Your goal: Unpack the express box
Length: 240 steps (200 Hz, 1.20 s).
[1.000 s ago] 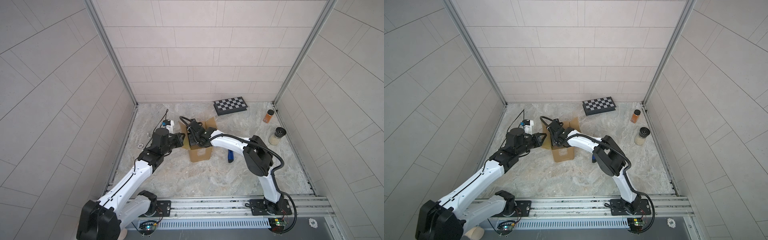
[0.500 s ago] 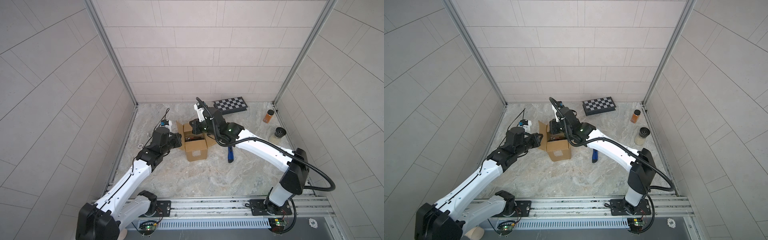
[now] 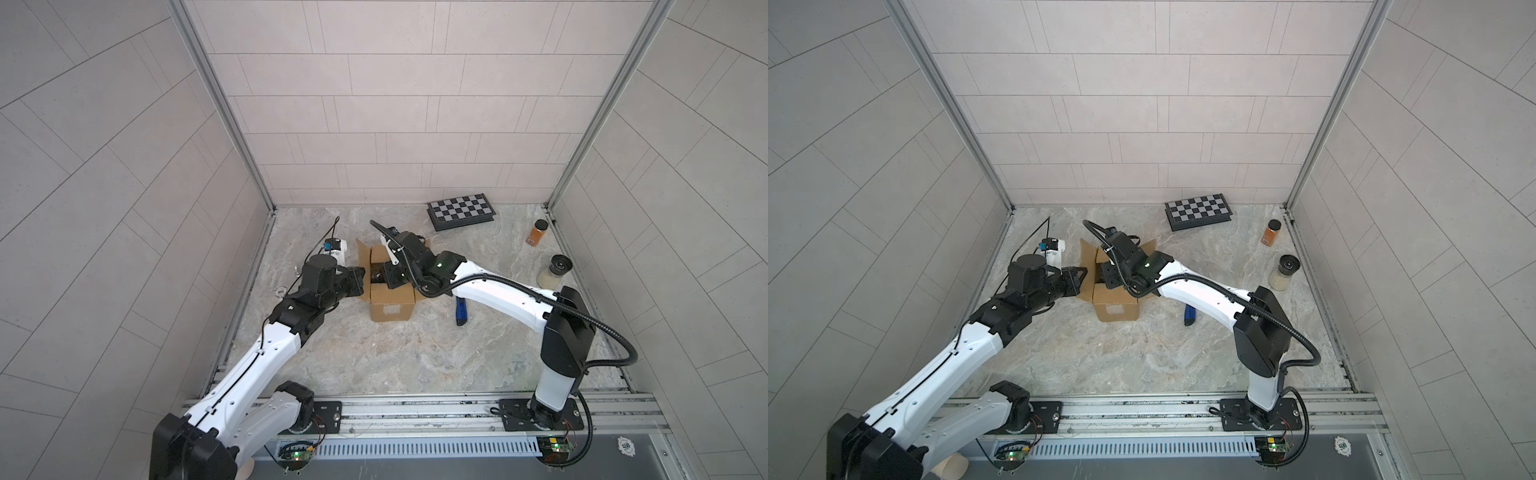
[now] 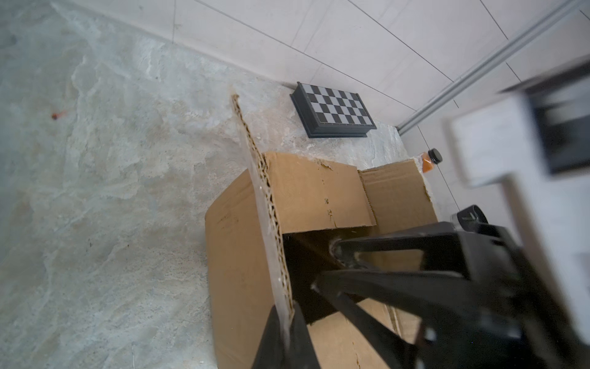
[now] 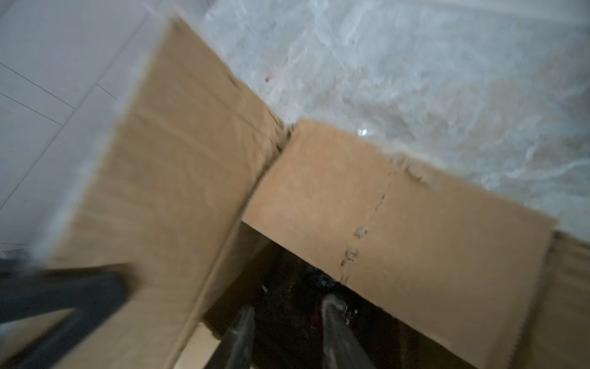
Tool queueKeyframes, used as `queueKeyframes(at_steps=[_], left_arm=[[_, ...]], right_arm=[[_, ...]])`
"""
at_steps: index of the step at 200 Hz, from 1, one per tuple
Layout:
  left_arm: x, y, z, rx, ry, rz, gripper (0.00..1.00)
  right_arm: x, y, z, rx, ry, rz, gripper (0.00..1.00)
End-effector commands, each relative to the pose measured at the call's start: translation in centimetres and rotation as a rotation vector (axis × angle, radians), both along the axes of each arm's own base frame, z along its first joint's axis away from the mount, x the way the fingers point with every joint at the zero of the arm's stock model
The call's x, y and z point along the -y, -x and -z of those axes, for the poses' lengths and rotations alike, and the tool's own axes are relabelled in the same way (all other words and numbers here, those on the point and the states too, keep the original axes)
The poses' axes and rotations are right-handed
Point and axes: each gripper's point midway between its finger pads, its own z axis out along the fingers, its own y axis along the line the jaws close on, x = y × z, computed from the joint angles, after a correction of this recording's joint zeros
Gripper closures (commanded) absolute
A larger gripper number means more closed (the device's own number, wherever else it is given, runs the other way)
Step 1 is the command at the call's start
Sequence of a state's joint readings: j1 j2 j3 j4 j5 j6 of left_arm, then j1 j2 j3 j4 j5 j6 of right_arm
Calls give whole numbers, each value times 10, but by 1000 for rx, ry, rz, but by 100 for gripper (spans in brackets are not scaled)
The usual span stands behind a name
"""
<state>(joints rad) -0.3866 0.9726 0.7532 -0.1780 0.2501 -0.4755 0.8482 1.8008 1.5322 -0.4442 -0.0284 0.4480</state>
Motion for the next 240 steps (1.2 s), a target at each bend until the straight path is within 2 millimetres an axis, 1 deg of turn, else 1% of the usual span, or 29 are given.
queueKeyframes(at_steps=[1, 16, 37, 54, 68, 85, 113, 136, 154, 176, 201, 229, 240], left_arm=[[21, 5, -48, 181, -45, 193, 100], [33, 11, -53, 196, -73, 298, 100], [46, 15, -57, 217, -83, 404, 100], [57, 19, -68, 245, -52, 480, 100], [67, 21, -78, 274, -14, 537, 100], [77, 22, -80, 265, 24, 598, 100], [97, 30, -77, 223, 130, 732, 100], [103, 32, -70, 194, 163, 786, 100], [107, 32, -69, 184, 197, 807, 100], [112, 31, -66, 169, 221, 820, 100], [119, 32, -62, 155, 231, 841, 100], [123, 33, -61, 142, 237, 854, 100], [123, 33, -61, 143, 237, 853, 100]], right_arm=[[15, 7, 0, 37, 116, -62, 55], [21, 14, -3, 57, 158, -118, 51], [35, 20, -19, 132, 199, -160, 45], [47, 21, -27, 202, 220, -159, 41], [55, 22, -26, 228, 221, -141, 37], [57, 23, -22, 250, 204, -132, 34], [55, 22, -12, 298, 143, -122, 29], [47, 23, 0, 286, 108, -138, 29], [43, 20, 14, 267, 102, -126, 29], [40, 10, 28, 259, 91, -69, 28], [29, 1, 41, 248, 44, -36, 27], [22, -9, 55, 227, 8, 17, 28], [19, -12, 60, 219, -1, 31, 31]])
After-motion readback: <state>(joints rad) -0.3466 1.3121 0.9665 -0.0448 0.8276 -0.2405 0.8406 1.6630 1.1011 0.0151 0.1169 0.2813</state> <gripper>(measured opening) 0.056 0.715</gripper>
